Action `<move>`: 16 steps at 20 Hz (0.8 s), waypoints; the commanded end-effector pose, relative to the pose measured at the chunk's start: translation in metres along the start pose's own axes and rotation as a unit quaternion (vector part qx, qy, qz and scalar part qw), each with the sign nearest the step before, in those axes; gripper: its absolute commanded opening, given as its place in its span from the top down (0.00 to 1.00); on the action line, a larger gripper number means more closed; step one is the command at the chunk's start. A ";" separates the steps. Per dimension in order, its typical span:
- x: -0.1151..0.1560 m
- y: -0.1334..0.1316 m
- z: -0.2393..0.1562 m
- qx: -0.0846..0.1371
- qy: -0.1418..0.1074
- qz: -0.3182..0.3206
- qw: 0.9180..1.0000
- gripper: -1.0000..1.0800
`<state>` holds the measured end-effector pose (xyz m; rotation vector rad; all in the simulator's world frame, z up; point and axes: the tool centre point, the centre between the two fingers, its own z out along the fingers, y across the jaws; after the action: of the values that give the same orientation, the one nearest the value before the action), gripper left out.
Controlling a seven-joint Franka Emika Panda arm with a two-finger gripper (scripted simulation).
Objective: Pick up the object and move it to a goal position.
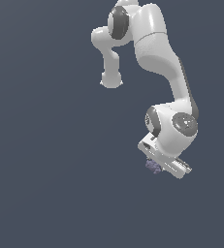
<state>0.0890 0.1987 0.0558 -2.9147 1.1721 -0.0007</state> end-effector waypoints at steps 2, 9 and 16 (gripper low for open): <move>-0.003 -0.018 -0.001 0.000 0.000 0.000 1.000 1.00; -0.007 -0.042 -0.002 0.000 0.000 0.000 1.000 1.00; -0.008 -0.053 -0.002 0.000 0.000 0.000 1.000 1.00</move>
<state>0.1185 0.2414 0.0578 -2.9147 1.1727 0.0005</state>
